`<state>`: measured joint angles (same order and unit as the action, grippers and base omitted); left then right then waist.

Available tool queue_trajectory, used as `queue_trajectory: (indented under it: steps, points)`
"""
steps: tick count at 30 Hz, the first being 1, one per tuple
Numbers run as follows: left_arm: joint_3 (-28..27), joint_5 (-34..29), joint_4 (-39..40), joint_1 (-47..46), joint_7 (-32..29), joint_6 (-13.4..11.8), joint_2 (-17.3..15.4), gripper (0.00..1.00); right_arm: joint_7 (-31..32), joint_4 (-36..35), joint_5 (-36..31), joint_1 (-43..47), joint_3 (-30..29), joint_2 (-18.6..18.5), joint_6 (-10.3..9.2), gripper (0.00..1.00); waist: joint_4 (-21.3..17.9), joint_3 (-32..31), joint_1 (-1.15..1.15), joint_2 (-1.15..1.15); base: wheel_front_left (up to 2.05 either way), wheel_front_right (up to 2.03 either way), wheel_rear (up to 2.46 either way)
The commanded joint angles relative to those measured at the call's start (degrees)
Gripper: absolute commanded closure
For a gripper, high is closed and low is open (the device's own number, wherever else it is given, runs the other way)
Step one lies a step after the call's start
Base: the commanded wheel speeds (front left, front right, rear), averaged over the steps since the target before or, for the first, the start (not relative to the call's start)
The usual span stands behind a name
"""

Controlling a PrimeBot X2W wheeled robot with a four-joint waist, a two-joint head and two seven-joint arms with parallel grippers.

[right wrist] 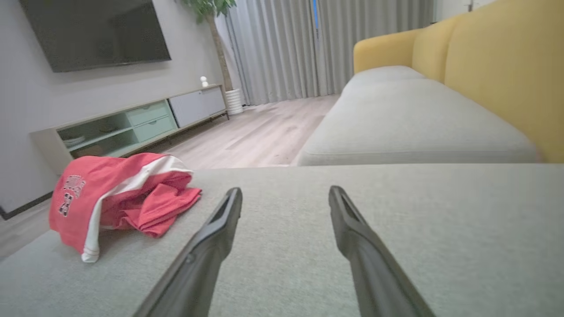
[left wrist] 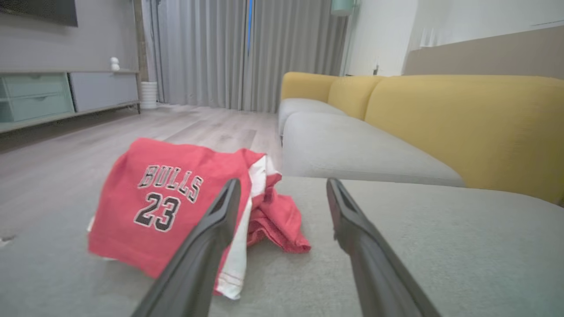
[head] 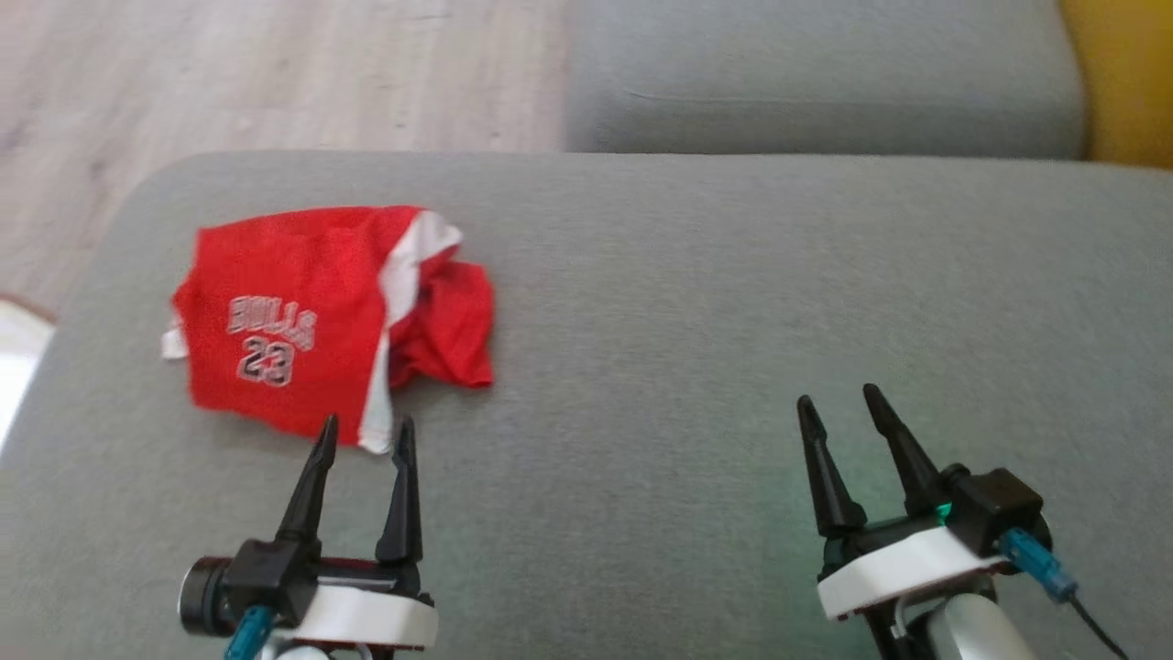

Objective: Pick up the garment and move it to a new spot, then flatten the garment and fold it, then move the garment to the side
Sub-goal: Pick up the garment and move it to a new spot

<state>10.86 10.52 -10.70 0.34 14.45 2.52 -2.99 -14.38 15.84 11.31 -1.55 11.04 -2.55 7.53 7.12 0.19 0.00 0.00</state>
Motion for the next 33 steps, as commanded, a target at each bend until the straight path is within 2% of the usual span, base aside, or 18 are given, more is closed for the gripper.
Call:
queue_trajectory:
  steps: [1, 8, 20, 26, 33]
  points:
    - [-2.5, -0.5, 1.7, -1.1, 0.5, -0.1, 0.1, 0.00, -0.6, -1.6, 0.5, -1.1, 1.9, -0.3, -0.04, 0.00, 3.1, -1.0, 0.00, 0.00, 0.00, 0.00, 0.00]
    - [-4.3, -1.3, 2.0, 0.1, 0.5, 0.0, 0.1, 0.00, -0.6, -1.2, 1.7, -0.8, 5.0, -0.3, -0.04, 0.00, 7.8, -2.1, 0.00, 0.00, 0.00, 0.00, 0.00]
    - [-5.1, -1.9, 2.6, 1.2, 0.5, -0.4, 0.1, 0.00, -0.6, -0.6, 4.0, -0.2, 9.2, -0.3, -0.04, 0.00, 13.6, -3.3, 0.00, 0.00, 0.00, 0.00, 0.00]
    - [-5.7, -2.0, 2.7, 1.5, 0.5, -0.1, 0.1, 0.00, -0.6, -0.6, 4.5, 0.1, 9.7, -0.3, -0.04, 0.00, 14.8, -3.6, 0.00, 0.00, 0.00, 0.00, 0.00]
    - [-6.7, -3.1, 2.9, 0.8, 0.5, 0.4, 0.1, 0.00, -0.6, -0.8, 4.6, 0.1, 9.6, -0.3, -0.04, 0.00, 14.4, -2.9, 0.00, 0.00, 0.00, 0.00, 0.00]
